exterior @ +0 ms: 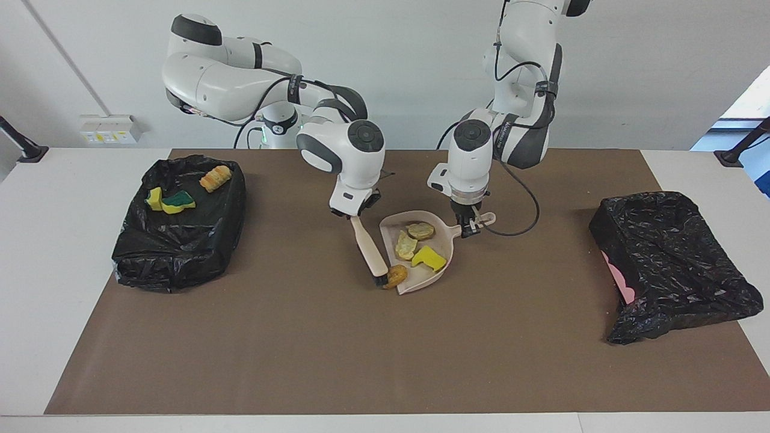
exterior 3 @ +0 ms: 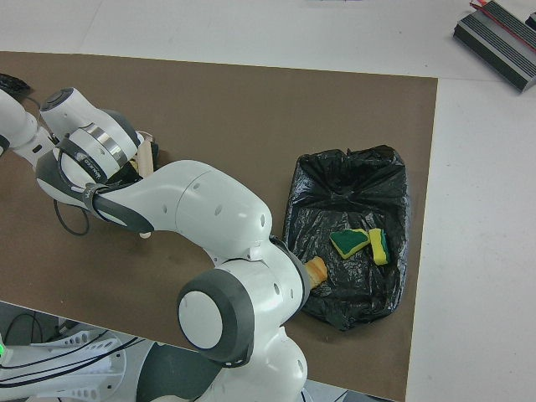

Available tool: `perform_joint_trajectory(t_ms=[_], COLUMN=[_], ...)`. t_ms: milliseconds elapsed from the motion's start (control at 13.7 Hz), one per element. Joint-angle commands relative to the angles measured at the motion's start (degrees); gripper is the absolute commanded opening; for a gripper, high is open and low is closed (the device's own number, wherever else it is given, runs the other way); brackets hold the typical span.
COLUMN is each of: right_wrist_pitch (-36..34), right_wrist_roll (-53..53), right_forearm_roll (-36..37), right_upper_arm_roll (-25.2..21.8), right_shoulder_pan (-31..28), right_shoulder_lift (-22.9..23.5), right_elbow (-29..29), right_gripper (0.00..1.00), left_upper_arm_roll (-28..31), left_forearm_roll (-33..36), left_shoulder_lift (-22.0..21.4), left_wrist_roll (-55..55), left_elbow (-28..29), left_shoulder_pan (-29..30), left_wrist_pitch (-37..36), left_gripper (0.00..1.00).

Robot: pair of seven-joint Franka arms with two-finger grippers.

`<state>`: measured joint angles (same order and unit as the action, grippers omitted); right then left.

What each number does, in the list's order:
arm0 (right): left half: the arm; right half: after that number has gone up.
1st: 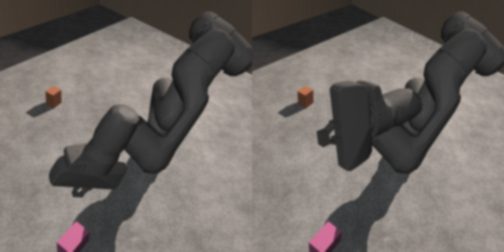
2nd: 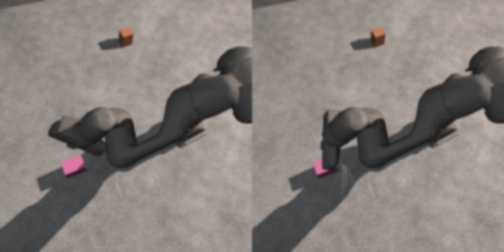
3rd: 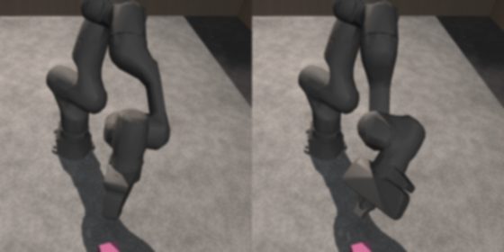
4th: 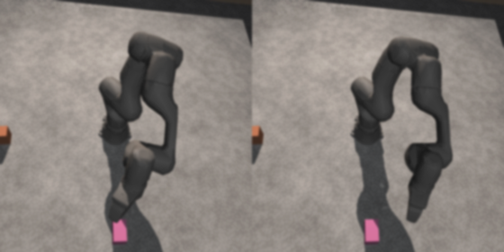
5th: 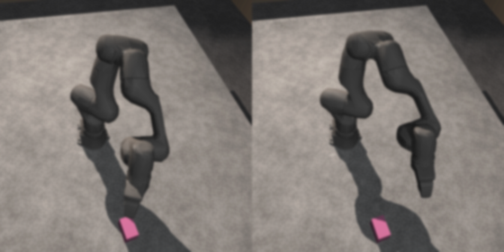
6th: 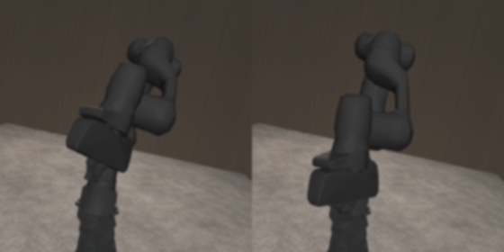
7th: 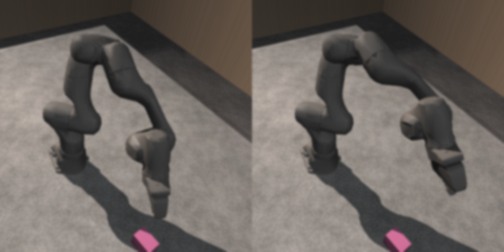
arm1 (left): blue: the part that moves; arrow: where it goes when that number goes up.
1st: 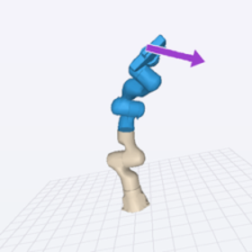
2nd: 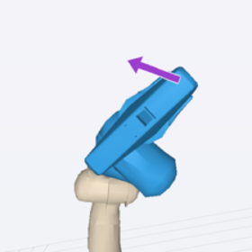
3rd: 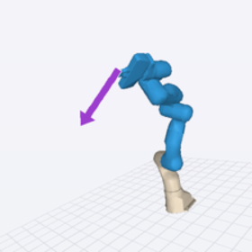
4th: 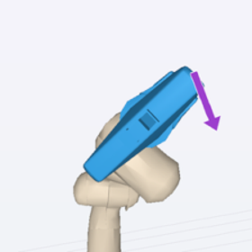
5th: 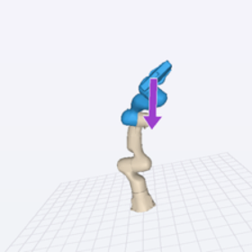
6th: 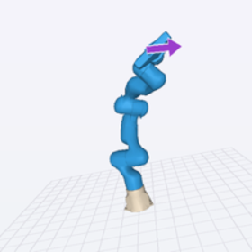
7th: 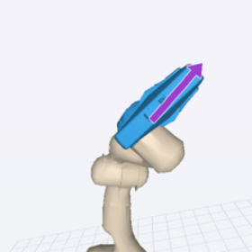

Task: Sweep and dump trash in bin
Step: 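Sweep the sponges and debris into the dustpan with the right gripper's brush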

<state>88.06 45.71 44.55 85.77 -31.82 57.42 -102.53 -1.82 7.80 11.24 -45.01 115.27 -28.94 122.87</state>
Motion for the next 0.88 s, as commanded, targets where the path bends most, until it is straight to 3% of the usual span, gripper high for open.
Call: perform_joint_trajectory(t_ms=[0,292,510,802], right_wrist_pitch=[-0.87,-2.44,-2.63,-1.40], right_wrist_roll=[2.53,2.11,-4.29,-7.14], right_forearm_roll=[-6.47,-9.31,1.40,5.91], right_upper_arm_roll=[1.67,6.16,5.55,1.51], right_shoulder_pan=[-1.66,-7.72,-8.69,-5.28], right_shoulder_lift=[0.06,-0.02,-0.03,-0.02], right_elbow=[0.84,0.67,1.02,1.90], right_gripper=[0.00,0.00,0.00,0.00], left_upper_arm_roll=[0.15,0.15,0.15,0.24], left_forearm_roll=[1.61,1.61,1.52,1.61], left_shoulder_lift=[-1.49,-1.49,-1.49,-1.40], left_wrist_roll=[1.68,1.68,1.68,1.68], left_elbow=[1.98,1.98,1.98,1.98], left_shoulder_pan=[0.28,0.37,0.46,0.46], left_wrist_pitch=[1.49,1.58,1.58,1.49], left_gripper=[0.00,0.00,0.00,0.00])
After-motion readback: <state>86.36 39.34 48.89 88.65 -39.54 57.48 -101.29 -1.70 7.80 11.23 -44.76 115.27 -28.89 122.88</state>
